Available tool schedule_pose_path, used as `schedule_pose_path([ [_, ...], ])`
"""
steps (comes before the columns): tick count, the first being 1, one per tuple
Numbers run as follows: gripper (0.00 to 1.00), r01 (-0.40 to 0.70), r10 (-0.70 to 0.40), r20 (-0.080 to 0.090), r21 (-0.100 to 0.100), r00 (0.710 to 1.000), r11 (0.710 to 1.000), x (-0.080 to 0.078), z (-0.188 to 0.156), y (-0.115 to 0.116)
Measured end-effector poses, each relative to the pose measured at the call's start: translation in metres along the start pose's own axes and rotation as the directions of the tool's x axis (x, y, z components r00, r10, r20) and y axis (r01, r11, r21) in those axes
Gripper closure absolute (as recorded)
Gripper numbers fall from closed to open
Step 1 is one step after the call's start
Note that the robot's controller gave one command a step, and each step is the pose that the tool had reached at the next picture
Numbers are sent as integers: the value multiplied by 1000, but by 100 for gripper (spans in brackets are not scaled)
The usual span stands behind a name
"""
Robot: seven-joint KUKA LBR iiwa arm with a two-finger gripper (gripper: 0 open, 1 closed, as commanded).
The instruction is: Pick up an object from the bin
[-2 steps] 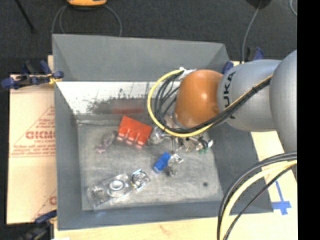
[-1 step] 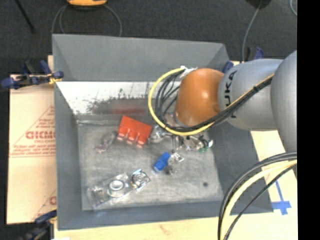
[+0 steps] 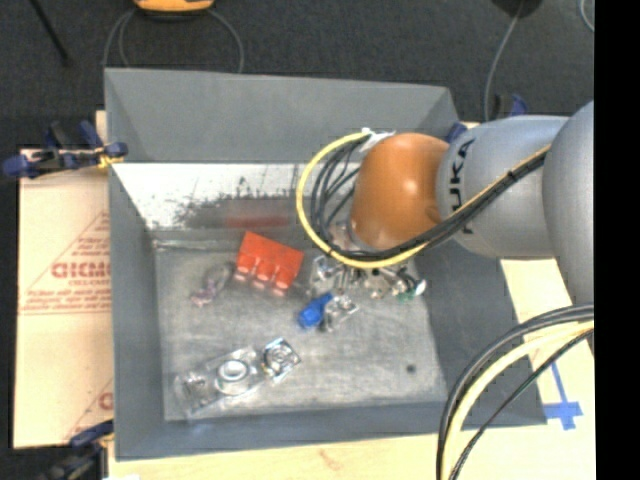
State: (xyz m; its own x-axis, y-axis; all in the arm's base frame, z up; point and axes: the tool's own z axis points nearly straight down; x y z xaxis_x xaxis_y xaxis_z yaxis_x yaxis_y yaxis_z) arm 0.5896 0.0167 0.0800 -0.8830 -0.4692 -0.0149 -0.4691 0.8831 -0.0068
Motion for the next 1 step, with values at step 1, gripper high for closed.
schedule_pose_path([
  [1,100,-8,8,-5,-1,1000,1000,-3,-65,-3],
])
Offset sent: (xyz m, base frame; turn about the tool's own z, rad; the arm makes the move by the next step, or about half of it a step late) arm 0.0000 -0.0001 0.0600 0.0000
